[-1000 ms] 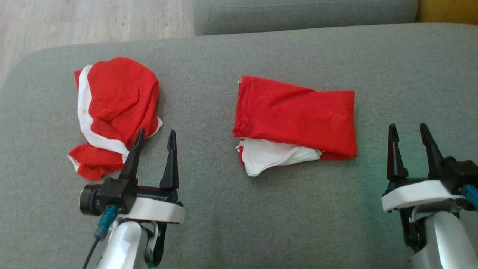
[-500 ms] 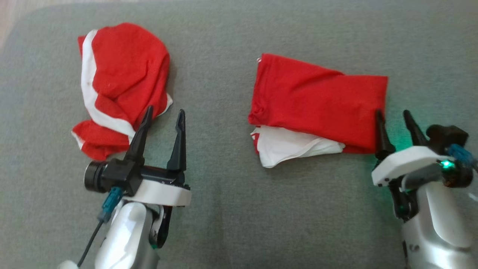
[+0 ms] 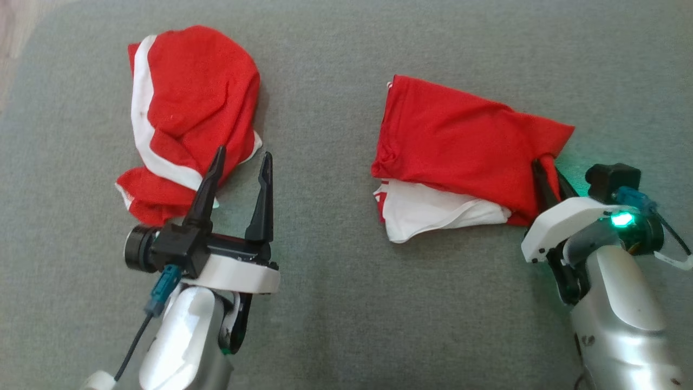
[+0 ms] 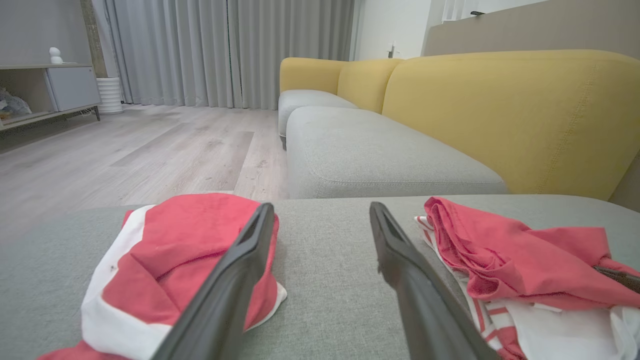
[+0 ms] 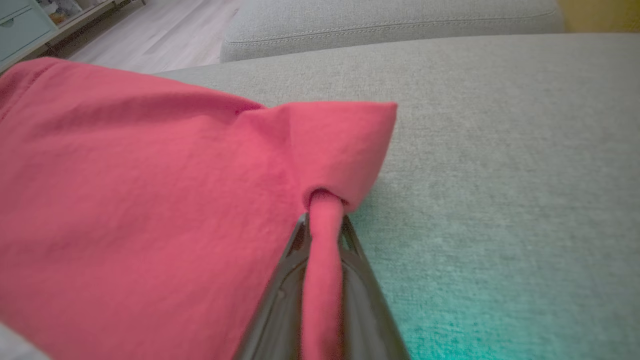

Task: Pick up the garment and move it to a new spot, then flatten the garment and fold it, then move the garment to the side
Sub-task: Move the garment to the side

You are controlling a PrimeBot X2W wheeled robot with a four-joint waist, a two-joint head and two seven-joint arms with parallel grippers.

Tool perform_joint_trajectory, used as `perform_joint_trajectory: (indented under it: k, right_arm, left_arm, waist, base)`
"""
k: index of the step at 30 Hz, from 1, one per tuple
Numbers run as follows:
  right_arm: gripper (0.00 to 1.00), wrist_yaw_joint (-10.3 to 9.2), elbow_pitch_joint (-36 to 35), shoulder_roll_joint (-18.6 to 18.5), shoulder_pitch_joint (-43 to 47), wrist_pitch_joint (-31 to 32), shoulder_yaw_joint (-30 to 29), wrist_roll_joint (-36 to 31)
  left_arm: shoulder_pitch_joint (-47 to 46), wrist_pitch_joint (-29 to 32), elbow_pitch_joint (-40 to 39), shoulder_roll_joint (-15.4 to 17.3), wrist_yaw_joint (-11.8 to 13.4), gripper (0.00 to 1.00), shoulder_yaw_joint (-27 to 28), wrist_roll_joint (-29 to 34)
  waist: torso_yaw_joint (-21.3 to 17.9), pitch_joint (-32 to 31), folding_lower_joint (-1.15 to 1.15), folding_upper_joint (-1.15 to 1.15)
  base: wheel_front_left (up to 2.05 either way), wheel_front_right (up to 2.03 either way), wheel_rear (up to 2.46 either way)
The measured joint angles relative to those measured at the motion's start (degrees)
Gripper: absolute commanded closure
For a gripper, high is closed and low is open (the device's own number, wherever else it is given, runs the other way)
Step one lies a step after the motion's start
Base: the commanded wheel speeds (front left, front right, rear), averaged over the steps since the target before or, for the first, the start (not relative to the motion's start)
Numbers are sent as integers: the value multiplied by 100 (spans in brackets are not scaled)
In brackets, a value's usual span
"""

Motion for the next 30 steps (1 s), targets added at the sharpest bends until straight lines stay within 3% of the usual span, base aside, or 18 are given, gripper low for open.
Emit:
perform_joint_trajectory:
  k: [6, 11, 20, 25, 30]
  right_arm:
    - [100, 0, 45, -216, 5, -78, 323, -174]
    - [100, 0, -252, -693, 29, 1, 811, -272]
    - [100, 0, -825, -2218, 41, 392, 1163, 131]
    - [100, 0, -527, -3122, 22, 345, 914, 233]
    - [100, 0, -59, -3595, -252, 255, 694, 12]
  left_arm:
    - [8, 0, 9, 0, -1, 0, -60, 3]
    - [12, -1, 31, 0, -2, 0, -193, 53]
    - [20, -1, -16, 0, 1, 0, -233, 53]
    - [-110, -1, -34, -1, -3, 0, -234, 53]
    - [-301, -1, -66, -3, -52, 0, -167, 109]
  waist:
    - [-177, -227, -1, 0]
    - [-414, -367, -1, 0]
    - [-645, -241, 0, 0]
    - [-576, 47, 0, 0]
    - [-461, 343, 0, 0]
  base:
    - [0, 0, 0]
    - [0, 0, 0]
    - [0, 0, 0]
    - [0, 0, 0]
    - [0, 0, 0]
